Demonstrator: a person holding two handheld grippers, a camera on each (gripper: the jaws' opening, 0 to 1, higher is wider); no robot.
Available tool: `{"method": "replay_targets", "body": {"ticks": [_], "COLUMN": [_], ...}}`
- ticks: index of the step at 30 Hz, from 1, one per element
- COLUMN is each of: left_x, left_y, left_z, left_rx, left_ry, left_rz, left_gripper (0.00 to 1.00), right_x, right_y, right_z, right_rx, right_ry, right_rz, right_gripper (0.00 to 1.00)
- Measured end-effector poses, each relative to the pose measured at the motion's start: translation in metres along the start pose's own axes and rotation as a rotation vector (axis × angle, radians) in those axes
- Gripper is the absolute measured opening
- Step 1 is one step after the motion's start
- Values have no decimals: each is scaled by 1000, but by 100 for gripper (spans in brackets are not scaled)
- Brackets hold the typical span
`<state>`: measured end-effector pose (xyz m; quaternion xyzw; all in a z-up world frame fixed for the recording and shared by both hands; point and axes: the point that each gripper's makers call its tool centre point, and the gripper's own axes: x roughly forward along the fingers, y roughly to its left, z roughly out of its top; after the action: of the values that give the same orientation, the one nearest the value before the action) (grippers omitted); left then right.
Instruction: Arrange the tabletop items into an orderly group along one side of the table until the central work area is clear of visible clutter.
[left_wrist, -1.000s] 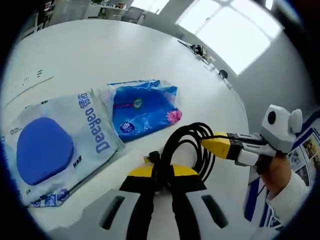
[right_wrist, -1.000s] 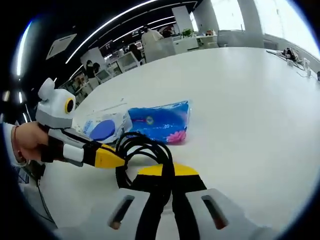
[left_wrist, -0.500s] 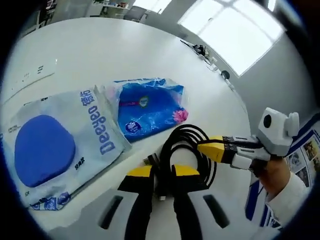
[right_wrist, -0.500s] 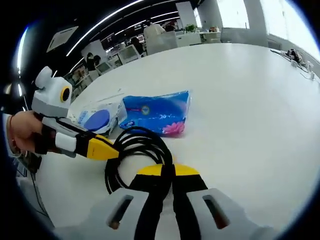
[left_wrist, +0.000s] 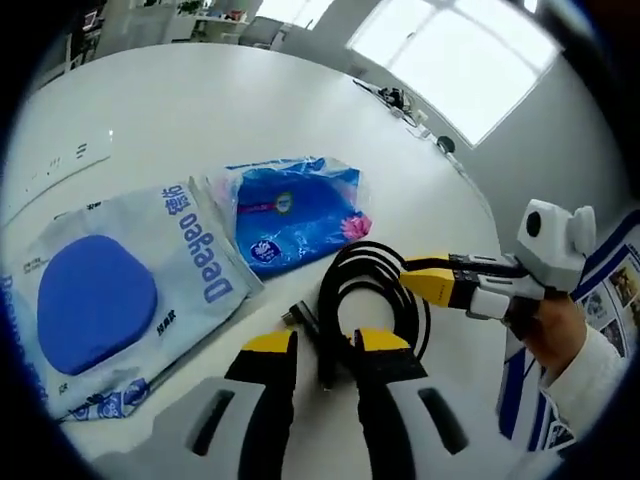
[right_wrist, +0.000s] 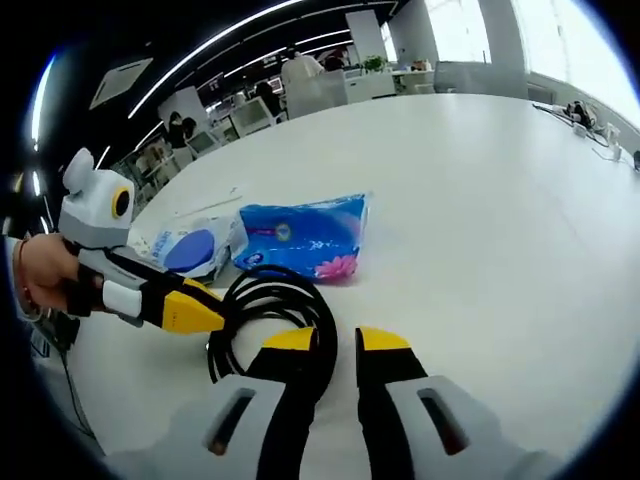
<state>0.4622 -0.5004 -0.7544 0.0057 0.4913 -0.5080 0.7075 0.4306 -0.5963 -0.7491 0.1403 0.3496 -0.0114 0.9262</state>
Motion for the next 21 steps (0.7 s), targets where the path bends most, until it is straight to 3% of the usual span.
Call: {"method": "replay_targets", "body": {"ticks": [16, 21], "left_x": [-10, -16], "left_y": [-18, -20], "left_z": [4, 5], "left_rx": [43, 54], "left_ry": [-6, -7], "left_rz": [-57, -66], "left_gripper": [42, 45], "right_x": [-12, -17], "right_y": [10, 12], "right_z": [7, 11], "right_rx": [-41, -40], "right_ry": [-23, -37], "right_rz": [4, 11], "right_gripper": [31, 36]}}
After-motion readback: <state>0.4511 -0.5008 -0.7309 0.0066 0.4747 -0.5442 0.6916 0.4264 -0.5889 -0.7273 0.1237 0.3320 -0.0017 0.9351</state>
